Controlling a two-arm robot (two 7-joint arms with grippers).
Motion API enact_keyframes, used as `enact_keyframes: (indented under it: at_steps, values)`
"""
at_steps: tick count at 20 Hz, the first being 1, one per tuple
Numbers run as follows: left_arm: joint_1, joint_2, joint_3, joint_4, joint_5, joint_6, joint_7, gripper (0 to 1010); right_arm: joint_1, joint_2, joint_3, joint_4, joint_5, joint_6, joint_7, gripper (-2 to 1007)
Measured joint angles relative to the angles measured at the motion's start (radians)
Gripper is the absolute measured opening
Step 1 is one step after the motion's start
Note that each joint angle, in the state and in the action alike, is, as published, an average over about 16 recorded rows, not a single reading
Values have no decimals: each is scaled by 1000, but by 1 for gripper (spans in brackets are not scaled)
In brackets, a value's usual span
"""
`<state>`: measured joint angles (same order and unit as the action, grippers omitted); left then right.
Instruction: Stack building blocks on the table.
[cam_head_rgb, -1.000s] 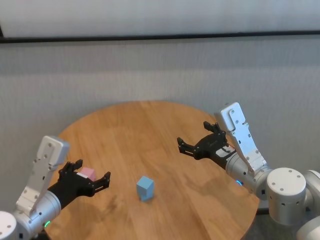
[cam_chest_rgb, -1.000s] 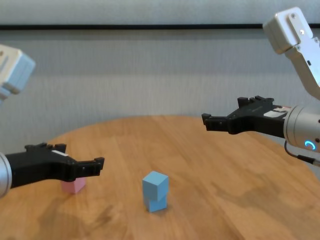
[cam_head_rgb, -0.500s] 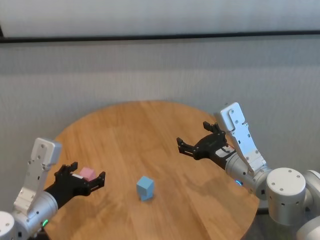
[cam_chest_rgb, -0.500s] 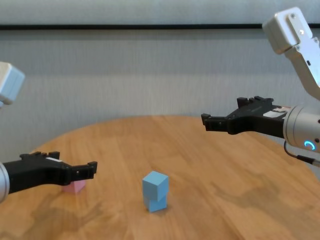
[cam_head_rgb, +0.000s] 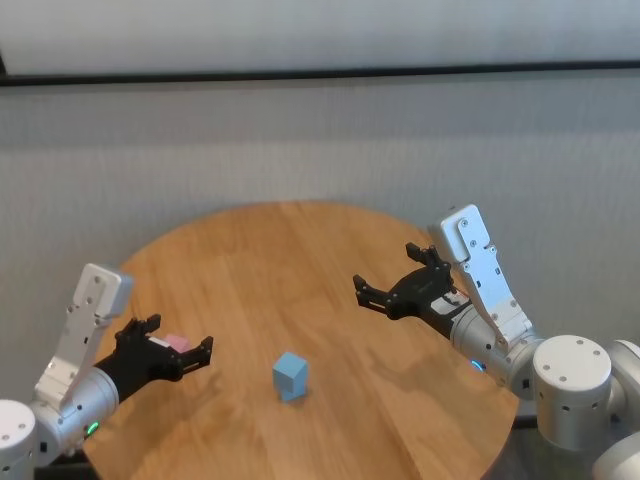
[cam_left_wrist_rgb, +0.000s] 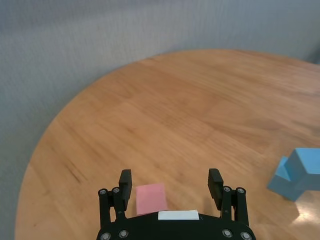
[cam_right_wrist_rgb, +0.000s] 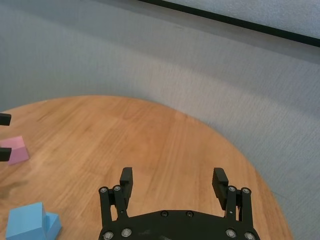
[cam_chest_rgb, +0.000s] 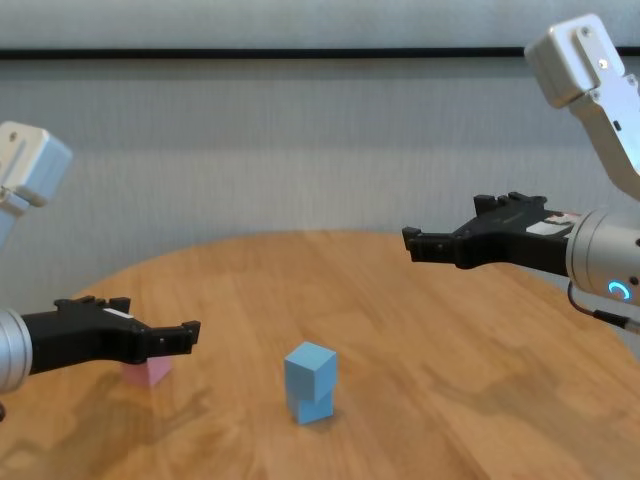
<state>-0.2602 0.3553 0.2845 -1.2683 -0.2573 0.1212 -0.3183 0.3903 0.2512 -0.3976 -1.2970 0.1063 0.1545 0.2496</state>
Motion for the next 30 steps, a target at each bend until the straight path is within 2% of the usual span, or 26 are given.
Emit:
enact_keyframes:
  at_steps: [10, 30]
  values:
    - [-23, -19, -16, 60, 9, 3, -7, 1000, 0, 0, 0, 0, 0, 0, 0, 1001]
    - [-50, -37, -22, 122, 25, 11, -18, 1000, 0, 0, 0, 0, 0, 0, 0, 1001]
